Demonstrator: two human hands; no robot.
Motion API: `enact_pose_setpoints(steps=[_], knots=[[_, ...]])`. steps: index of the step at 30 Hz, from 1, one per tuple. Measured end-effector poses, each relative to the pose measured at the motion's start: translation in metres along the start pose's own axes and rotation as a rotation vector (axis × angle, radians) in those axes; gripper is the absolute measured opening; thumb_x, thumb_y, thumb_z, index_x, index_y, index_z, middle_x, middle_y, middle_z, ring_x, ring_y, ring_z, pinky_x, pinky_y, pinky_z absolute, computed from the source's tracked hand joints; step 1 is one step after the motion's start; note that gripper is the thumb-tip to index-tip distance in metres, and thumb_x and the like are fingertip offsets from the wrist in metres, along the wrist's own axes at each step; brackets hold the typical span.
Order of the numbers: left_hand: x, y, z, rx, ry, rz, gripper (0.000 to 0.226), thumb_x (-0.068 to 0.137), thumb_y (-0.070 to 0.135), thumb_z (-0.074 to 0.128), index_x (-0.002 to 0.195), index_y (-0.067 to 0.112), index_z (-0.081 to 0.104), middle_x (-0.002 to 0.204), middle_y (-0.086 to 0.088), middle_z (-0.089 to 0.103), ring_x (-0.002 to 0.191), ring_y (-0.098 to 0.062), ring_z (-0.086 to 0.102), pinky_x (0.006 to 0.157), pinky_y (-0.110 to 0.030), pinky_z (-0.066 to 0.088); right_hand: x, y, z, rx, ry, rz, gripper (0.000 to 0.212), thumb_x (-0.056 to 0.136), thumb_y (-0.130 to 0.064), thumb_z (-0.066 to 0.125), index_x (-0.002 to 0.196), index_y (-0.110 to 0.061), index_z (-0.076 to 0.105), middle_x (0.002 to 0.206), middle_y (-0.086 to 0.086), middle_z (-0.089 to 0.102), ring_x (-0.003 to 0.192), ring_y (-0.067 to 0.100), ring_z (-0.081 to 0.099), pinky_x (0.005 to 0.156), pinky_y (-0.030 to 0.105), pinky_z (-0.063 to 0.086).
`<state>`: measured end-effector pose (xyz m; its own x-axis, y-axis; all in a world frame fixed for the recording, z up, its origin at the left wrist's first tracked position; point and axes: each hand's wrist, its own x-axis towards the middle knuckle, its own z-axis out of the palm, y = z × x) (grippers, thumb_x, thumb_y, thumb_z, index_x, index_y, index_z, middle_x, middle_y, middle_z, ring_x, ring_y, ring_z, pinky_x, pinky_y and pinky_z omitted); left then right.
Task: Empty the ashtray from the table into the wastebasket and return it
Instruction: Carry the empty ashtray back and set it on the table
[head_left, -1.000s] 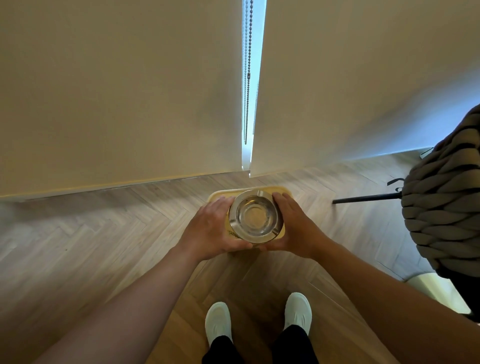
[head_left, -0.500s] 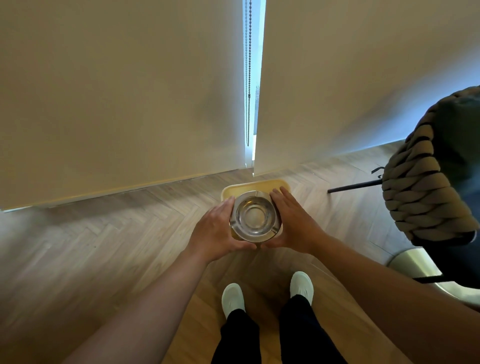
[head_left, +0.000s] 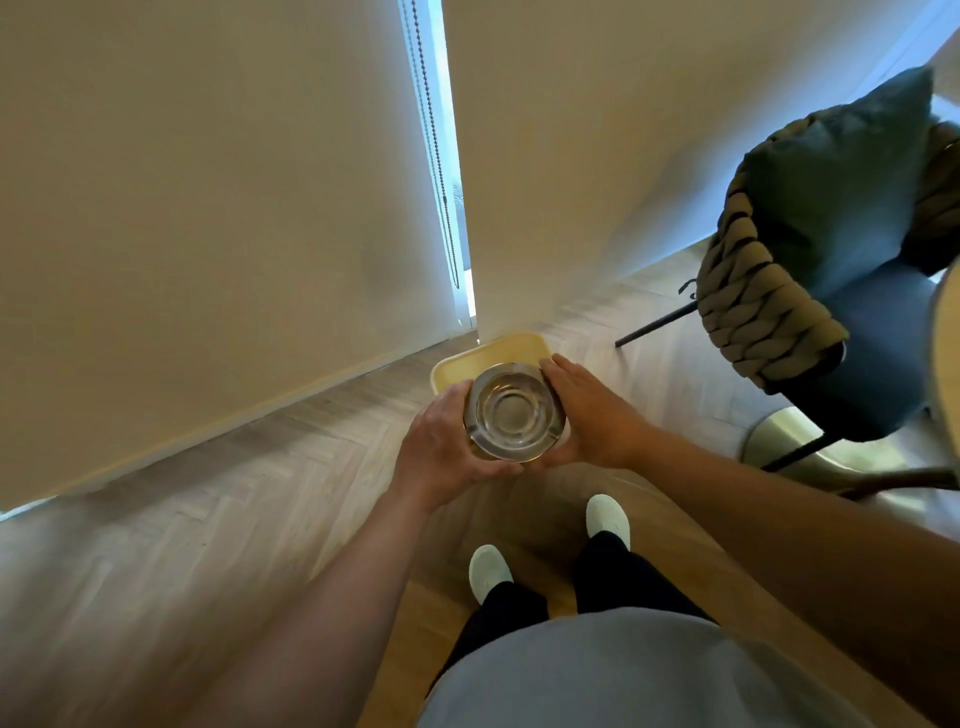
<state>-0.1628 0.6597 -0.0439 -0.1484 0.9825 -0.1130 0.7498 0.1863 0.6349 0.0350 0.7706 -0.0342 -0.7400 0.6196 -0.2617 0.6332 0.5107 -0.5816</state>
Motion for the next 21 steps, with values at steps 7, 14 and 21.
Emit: enact_pose_setpoints(steps=[7,14,21], knots=[[-0.019,0.012,-0.003,-0.029,-0.076,0.114,0.109,0.048,0.074,0.076,0.138,0.025,0.039,0.127,0.004,0.061,0.109,-0.014,0.061,0.09,-0.038,0.056,-0.048,-0.013,0.015,0.082,0.136,0.051,0.105,0.055,-0.06,0.086,0.139,-0.019,0.037,0.134,0.005,0.051,0.12,0.023,0.049,0.104,0.033,0.041],[-0.034,0.032,0.019,-0.04,-0.231,0.208,0.115,0.047,0.071,0.082,0.142,0.028,0.034,0.133,0.007,0.057,0.116,-0.011,0.059,0.094,-0.036,0.055,-0.11,-0.014,0.031,0.103,0.192,0.202,0.117,0.054,-0.072,0.075,0.146,-0.018,0.025,0.149,0.007,0.041,0.143,0.03,0.03,0.117,0.047,0.029],[-0.041,0.094,0.069,-0.096,-0.418,0.39,0.107,0.046,0.072,0.085,0.135,0.034,0.041,0.126,0.015,0.059,0.114,-0.003,0.058,0.095,-0.034,0.054,-0.204,0.011,0.043,0.135,0.401,0.356,0.104,0.053,-0.069,0.079,0.135,-0.019,0.039,0.124,0.0,0.051,0.112,0.018,0.049,0.099,0.045,0.047]])
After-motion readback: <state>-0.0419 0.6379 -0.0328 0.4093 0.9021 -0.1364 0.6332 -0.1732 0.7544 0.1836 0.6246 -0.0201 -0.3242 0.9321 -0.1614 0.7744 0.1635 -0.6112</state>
